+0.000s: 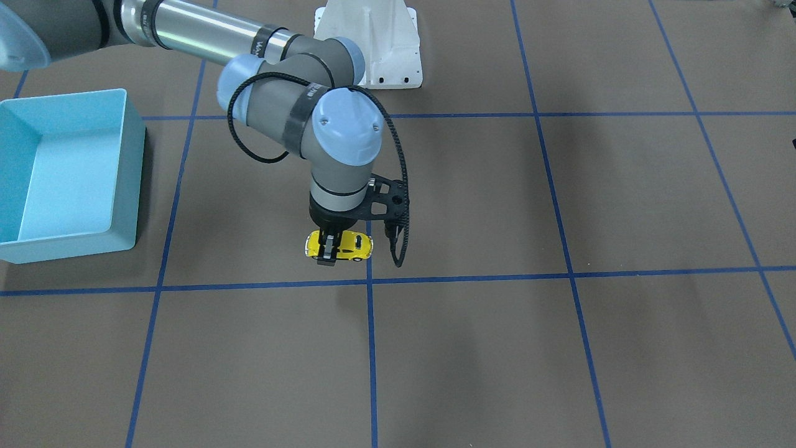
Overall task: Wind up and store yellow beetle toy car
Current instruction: 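Carry the car with the right gripper over the light-blue bin, then open the right gripper to drop the car into the bin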
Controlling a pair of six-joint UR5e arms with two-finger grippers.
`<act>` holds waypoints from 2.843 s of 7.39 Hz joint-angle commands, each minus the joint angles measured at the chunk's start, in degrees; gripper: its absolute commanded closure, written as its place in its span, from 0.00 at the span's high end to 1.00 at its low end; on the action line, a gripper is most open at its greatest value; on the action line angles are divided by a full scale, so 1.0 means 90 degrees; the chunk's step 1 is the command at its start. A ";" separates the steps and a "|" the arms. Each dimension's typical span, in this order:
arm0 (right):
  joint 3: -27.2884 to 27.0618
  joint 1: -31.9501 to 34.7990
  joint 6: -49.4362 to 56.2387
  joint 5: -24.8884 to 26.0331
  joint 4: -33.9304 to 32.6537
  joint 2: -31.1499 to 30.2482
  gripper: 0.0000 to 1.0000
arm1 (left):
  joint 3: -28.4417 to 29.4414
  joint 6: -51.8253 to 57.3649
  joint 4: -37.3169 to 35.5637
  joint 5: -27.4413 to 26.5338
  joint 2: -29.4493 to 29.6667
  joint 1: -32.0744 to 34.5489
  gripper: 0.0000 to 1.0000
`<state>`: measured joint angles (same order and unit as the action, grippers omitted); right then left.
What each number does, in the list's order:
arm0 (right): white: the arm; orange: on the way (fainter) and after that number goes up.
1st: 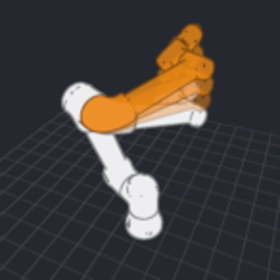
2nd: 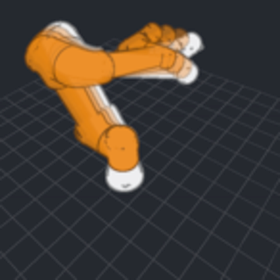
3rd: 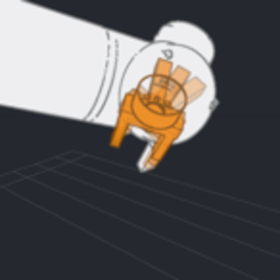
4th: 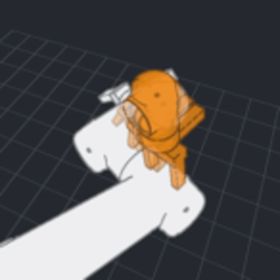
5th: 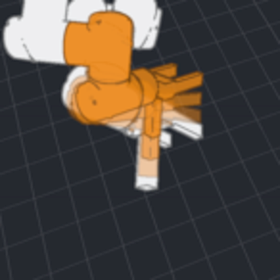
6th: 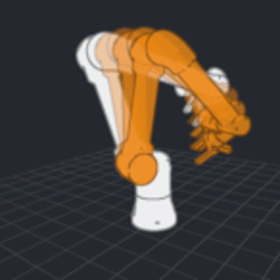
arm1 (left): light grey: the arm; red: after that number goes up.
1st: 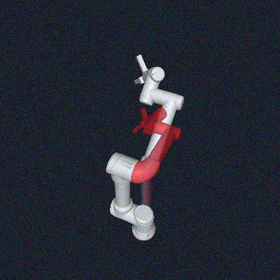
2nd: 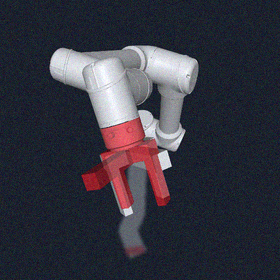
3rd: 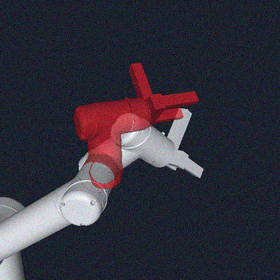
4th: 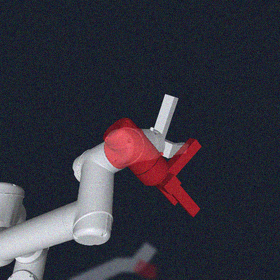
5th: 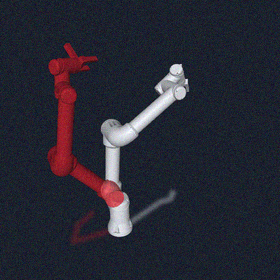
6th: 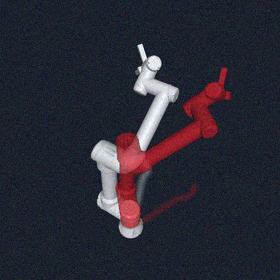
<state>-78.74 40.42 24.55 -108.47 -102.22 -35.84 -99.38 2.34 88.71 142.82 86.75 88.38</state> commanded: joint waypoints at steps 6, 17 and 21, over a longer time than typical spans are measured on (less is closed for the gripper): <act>-0.2879 0.1737 0.0405 -0.1245 -0.0371 -0.3384 0.00 | 0.0017 -0.0016 -0.0003 0.0000 0.0000 0.0004 1.00; -0.2745 0.2316 0.1100 -0.2312 0.1651 -0.5929 1.00 | 0.0056 0.0004 -0.0003 0.0000 0.0000 -0.0006 1.00; -0.2336 0.4516 0.0993 -0.2664 0.0892 -0.5939 1.00 | 0.0056 0.0004 -0.0003 0.0000 0.0010 -0.0006 1.00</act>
<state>-101.23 73.80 33.79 -131.20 -90.92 -89.16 -98.87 2.37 88.72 142.82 86.80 88.33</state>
